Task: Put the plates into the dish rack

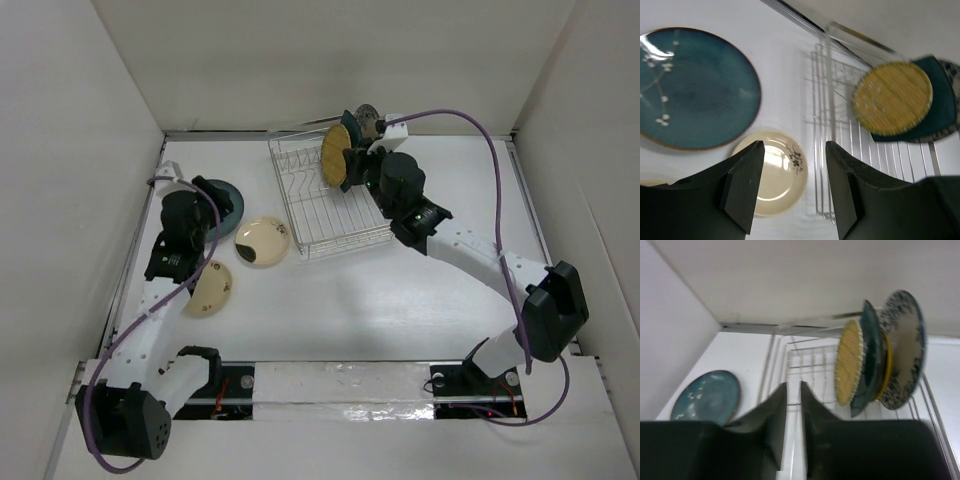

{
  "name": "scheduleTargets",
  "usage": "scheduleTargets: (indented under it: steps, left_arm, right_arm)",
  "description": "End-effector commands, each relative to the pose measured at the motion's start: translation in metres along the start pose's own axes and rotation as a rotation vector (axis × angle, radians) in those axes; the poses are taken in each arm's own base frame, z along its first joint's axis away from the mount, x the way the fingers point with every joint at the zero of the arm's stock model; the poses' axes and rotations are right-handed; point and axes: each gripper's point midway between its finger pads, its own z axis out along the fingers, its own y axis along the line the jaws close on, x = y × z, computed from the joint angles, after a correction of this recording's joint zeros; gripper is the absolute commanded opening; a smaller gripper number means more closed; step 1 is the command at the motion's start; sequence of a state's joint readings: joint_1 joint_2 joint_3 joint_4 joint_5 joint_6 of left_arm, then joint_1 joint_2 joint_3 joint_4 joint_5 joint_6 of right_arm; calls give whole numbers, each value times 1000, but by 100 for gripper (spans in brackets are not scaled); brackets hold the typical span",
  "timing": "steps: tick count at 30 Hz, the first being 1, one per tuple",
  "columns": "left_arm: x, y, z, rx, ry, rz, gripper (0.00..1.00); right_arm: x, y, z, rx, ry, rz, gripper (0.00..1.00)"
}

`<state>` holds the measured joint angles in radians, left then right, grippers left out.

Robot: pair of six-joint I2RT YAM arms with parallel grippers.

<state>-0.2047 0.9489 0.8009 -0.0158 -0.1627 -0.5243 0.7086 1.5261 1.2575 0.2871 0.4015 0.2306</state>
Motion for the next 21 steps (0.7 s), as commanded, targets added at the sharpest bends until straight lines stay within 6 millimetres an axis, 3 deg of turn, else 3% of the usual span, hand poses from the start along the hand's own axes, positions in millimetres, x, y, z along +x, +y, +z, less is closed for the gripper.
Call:
scheduleTargets:
  steps: [1, 2, 3, 4, 5, 6, 7, 11, 16, 21]
  left_arm:
    - [-27, 27, 12, -13, -83, -185, 49]
    - [-15, 48, 16, -52, -65, -217, 49]
    - [-16, 62, 18, -71, -79, -250, 49]
    - [-16, 87, 21, -118, -85, -322, 48]
    - [-1, 108, 22, -162, -63, -369, 44]
    - [-1, 120, 23, -176, -76, -404, 44]
    - [2, 145, 24, -230, -80, -461, 44]
    - [18, 196, 29, -348, -56, -506, 49]
    - [40, 214, 55, -368, 61, -518, 57]
    - [34, 210, 79, -300, 88, -521, 61]
  right_arm:
    - [-13, 25, -12, -128, -28, 48, 7]
    - [-16, 26, -16, -139, -31, 52, 5]
    - [-19, 30, -19, -161, -33, 55, 5]
    - [-30, 32, -25, -177, -54, 68, 7]
    - [-31, 33, -28, -186, -56, 71, 9]
    - [-34, 35, -30, -203, -60, 76, 11]
    - [-38, 37, -33, -216, -65, 81, 17]
    - [-37, 49, -36, -276, -44, 87, 20]
    - [-36, 58, -38, -322, -27, 90, 22]
    - [-34, 64, -39, -344, -19, 91, 22]
